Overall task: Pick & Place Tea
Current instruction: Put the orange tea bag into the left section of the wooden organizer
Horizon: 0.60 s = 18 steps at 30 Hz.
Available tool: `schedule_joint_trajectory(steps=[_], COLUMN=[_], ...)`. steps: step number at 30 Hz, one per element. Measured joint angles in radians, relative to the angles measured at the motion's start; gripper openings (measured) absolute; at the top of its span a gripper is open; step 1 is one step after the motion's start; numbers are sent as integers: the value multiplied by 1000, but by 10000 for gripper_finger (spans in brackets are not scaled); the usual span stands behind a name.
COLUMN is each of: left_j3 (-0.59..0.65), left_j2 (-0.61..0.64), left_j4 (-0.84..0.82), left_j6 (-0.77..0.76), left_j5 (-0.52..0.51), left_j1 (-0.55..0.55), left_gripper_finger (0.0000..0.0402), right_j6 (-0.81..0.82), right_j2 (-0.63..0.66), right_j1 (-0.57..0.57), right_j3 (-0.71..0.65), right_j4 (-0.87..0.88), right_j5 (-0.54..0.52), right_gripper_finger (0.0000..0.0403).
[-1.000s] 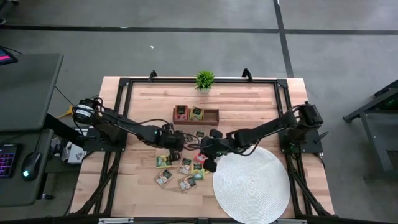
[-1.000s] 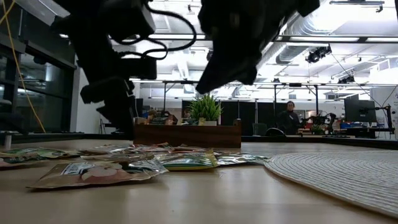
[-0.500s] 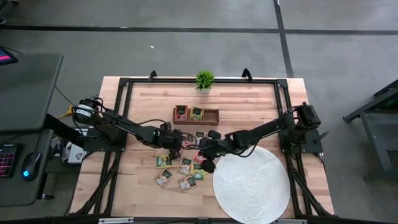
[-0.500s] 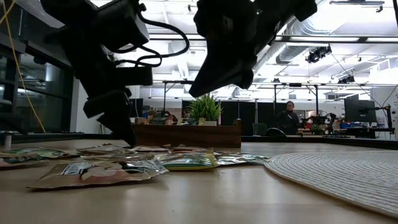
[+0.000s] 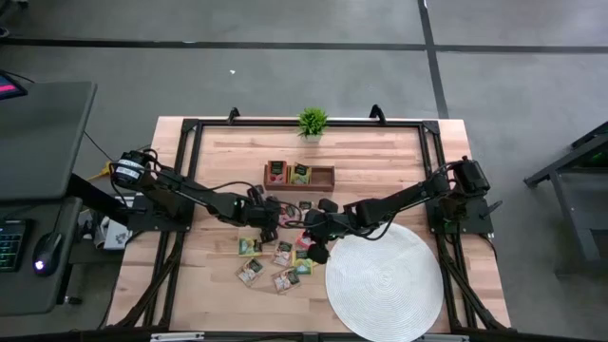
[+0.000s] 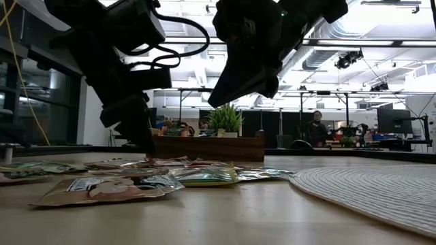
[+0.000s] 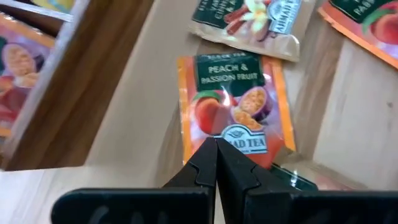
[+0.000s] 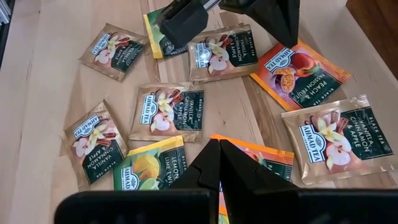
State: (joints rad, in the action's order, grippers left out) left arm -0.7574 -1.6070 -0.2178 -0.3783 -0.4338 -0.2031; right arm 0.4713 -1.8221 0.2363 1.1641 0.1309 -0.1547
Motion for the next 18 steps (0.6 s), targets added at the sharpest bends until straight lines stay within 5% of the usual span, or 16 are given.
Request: schedule_joint_trajectory(steps=[18], left_j3=[-4], left_j2=[-105], left_j4=[148], left_j6=[95], left_j5=[144], left_j1=[14], left_gripper_finger=[0], right_j6=[119], right_j2=[0], right_j1=[-6], right_j3=[0], right_j4=[45], right_j5=[-19], right_gripper_finger=[9])
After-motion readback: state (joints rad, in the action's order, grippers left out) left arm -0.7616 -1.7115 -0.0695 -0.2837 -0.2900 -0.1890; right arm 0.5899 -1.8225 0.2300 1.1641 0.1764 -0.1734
